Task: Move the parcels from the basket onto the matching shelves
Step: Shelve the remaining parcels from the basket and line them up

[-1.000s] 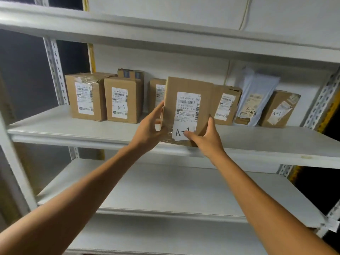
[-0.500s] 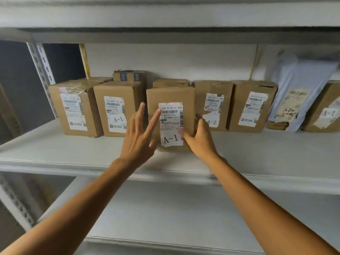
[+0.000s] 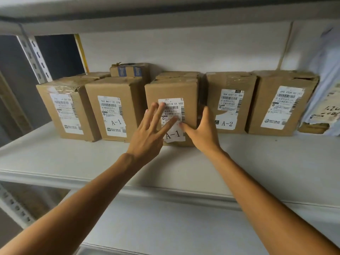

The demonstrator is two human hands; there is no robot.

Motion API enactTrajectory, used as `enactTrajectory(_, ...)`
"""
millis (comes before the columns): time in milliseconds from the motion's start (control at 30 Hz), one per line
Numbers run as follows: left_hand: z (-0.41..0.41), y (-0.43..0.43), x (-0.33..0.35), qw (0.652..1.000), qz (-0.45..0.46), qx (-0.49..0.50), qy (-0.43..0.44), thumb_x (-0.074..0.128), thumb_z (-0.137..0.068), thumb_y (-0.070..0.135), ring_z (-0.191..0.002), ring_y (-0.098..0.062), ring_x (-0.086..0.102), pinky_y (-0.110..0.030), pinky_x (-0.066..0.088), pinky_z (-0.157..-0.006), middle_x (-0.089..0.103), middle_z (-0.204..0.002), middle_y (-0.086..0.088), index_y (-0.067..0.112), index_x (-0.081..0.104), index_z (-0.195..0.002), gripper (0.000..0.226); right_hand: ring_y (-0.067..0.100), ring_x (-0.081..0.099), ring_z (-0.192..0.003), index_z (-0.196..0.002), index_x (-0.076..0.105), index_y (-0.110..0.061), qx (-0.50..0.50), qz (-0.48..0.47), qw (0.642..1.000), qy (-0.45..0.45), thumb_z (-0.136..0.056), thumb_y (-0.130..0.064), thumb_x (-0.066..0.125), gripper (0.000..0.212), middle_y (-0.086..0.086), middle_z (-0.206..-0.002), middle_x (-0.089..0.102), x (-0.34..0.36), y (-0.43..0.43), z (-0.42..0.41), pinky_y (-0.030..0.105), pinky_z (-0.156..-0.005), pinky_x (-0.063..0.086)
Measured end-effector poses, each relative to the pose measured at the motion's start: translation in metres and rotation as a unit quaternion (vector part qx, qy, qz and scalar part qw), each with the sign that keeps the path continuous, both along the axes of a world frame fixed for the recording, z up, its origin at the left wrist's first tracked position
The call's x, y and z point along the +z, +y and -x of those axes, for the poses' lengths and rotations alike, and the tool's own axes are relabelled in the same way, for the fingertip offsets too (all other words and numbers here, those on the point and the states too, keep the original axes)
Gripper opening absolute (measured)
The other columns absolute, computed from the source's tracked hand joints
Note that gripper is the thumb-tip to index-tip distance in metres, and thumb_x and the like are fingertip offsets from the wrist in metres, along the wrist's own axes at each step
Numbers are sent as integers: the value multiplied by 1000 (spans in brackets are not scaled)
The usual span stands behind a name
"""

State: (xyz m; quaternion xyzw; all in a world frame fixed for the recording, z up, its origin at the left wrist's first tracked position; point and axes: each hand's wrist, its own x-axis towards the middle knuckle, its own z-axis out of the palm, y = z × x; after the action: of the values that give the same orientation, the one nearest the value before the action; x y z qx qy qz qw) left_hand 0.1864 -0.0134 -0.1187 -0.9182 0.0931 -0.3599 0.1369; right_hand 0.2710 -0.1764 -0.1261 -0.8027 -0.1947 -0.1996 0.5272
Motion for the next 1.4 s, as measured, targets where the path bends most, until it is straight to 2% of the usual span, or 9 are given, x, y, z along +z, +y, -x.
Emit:
enactTrajectory(133, 0, 0, 0, 1000, 15, -1, 21, 73, -72, 10, -142, -46, 12, -58, 22, -112, 18, -154, -25, 20, 38, -145, 82, 19, 54, -112, -135, 35, -18, -5, 18, 1000, -10, -77, -42, 77, 76, 4, -128, 53, 1, -1, 1, 5, -64, 32)
enactTrajectory(300, 16, -2, 10, 997, 20, 16, 72, 62, -84, 27, -144, -33, -15, -48, 3, -114, -5, -159, -15, 30, 23, -149, 76, 18, 56, -109, -132, 44, -18, -13, 73, 997, 25, -76, -35, 80, 69, -3, -128, 58, 2, -12, 28, 20, -79, 45)
enactTrajectory(400, 34, -12, 20, 994, 66, 21, 87, 59, -86, 35, -146, -31, 4, -49, 19, -114, 4, -160, -9, 28, 39, -142, 60, 10, 48, -109, -134, 47, -17, 6, 92, 993, 67, -76, -41, 79, 71, -5, -129, 52, 2, -30, 55, 5, -76, 35)
enactTrajectory(500, 49, -31, 29, 981, 146, -29, 128, 55, -89, 36, -139, -27, 29, -47, 31, -109, 27, -155, -2, 28, 41, -139, 53, 19, 42, -130, -140, 43, -18, -12, 99, 989, 109, -79, -46, 74, 73, 1, -144, 45, 6, -58, 88, 27, -101, 37)
enactTrajectory(800, 90, -137, 25, 911, 176, -239, 288, 53, -91, 29, -124, -27, 49, -39, 40, -101, 50, -141, -1, 30, 42, -139, 49, 22, 39, -135, -147, 34, -22, -171, 181, 952, 179, -90, -44, 63, 68, 3, -152, 35, 9, -189, 212, 25, -99, 33)
enactTrajectory(933, 128, -208, 10, 822, 174, -361, 405, 55, -93, 23, -131, -22, 40, -25, 30, -103, 43, -145, -4, 26, 40, -141, 51, 24, 43, -133, -146, 37, -20, -241, 51, 942, 228, -94, -44, 56, 61, 6, -150, 39, 6, -254, 278, 32, -102, 39)
enactTrajectory(1067, 172, -286, 11, 749, 165, -448, 459, 56, -94, 24, -134, -16, 36, -18, 26, -105, 39, -147, -1, 27, 38, -142, 51, 17, 45, -126, -142, 42, -21, -309, 60, 923, 219, -93, -44, 58, 57, 1, -145, 45, -13, -311, 346, 25, -91, 37)
enactTrajectory(1233, 216, -376, -1, 728, 127, -471, 481, 53, -95, 22, -136, -20, 35, -39, 29, -114, 37, -148, -2, 26, 38, -142, 49, 19, 46, -129, -143, 42, -24, -372, 28, 898, 232, -91, -46, 60, 59, 3, -146, 44, -41, -382, 422, 23, -89, 36)
enactTrajectory(1400, 267, -476, -27, 708, 82, -489, 503, 55, -94, 24, -130, -20, 43, -34, 37, -107, 42, -145, -2, 29, 40, -141, 49, 22, 45, -131, -142, 42, -24, -428, 23, 865, 261, -90, -50, 59, 61, 3, -146, 45, -69, -459, 497, 22, -92, 33)
